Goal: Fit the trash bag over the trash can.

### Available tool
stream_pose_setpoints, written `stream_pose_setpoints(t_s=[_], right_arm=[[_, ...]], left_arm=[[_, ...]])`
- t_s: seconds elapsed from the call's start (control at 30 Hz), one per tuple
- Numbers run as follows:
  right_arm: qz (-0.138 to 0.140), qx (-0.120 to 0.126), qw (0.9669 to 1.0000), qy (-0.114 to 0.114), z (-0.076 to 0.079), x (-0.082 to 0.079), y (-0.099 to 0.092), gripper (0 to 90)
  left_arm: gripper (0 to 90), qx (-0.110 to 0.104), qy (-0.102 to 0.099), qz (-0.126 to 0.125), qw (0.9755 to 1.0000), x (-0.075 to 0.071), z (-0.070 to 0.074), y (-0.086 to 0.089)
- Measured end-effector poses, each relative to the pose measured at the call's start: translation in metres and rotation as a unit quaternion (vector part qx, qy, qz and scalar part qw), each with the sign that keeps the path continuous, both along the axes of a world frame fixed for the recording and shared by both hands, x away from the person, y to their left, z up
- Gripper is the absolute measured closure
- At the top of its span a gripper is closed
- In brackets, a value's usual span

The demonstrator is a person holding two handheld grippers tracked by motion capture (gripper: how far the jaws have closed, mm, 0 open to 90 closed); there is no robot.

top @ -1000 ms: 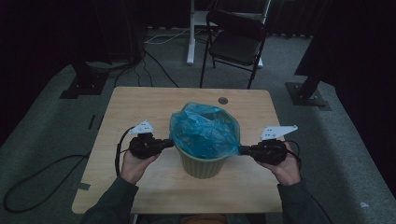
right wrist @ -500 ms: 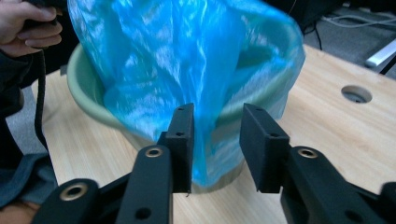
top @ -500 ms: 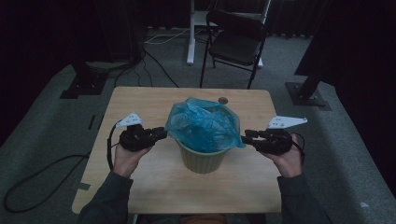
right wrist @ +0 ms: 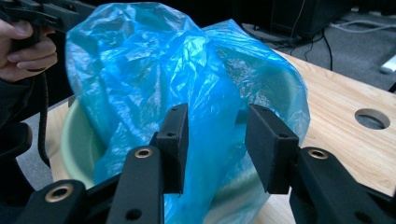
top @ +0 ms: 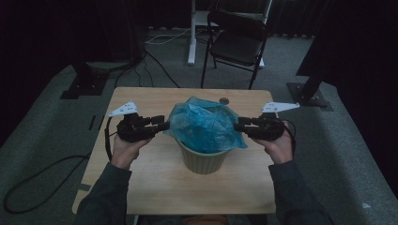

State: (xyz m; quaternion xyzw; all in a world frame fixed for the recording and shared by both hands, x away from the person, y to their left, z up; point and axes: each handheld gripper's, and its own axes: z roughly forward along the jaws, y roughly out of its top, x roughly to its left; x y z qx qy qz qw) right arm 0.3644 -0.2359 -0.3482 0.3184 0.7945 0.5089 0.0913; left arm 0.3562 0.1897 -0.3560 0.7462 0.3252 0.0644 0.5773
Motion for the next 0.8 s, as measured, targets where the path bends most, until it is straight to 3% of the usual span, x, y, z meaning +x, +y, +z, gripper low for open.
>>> stream_pose_setpoints(t_s=[0.1, 0.2, 0.23, 0.3, 0.37, 0.4, 0.47, 0.67, 0.8], right_arm=[[0.002, -0.002, 1.0, 0.009, -0.002, 0.006, 0.005, 58.6], [0.012, -0.002, 0.9997, 0.02, -0.005, 0.01, 0.009, 65.3], [0.012, -0.002, 0.9997, 0.02, -0.005, 0.01, 0.009, 65.3], [0.028, -0.01, 0.9992, 0.026, -0.007, 0.01, 0.012, 77.8], [0.03, -0.011, 0.9991, 0.027, -0.007, 0.009, 0.013, 81.6], [0.037, -0.012, 0.9989, 0.027, -0.008, 0.006, 0.013, 86.9], [0.041, -0.011, 0.9987, 0.027, -0.008, 0.002, 0.013, 88.9], [0.059, -0.002, 0.9977, 0.033, -0.012, -0.015, 0.009, 89.3], [0.081, 0.019, 0.9956, 0.044, -0.019, -0.03, 0.004, 89.3]], left_arm=[[52.7, -0.005, 0.006, -0.006, 1.0, 0.006, 0.003, -0.004], [56.2, 0.002, 0.035, -0.01, 0.9993, 0.018, 0.001, -0.014], [60.0, 0.002, 0.035, -0.01, 0.9993, 0.018, 0.001, -0.014], [69.7, 0.019, 0.04, -0.015, 0.9989, 0.018, -0.003, -0.021], [79.3, 0.021, 0.04, -0.018, 0.9988, 0.016, -0.005, -0.022], [82.3, 0.021, 0.038, -0.02, 0.9988, 0.011, -0.006, -0.024], [85.7, 0.02, 0.036, -0.022, 0.9989, 0.006, -0.007, -0.024], [86.4, 0.018, 0.031, -0.03, 0.9989, -0.015, -0.013, -0.019], [87.2, 0.026, 0.035, -0.037, 0.9984, -0.028, -0.023, -0.016]])
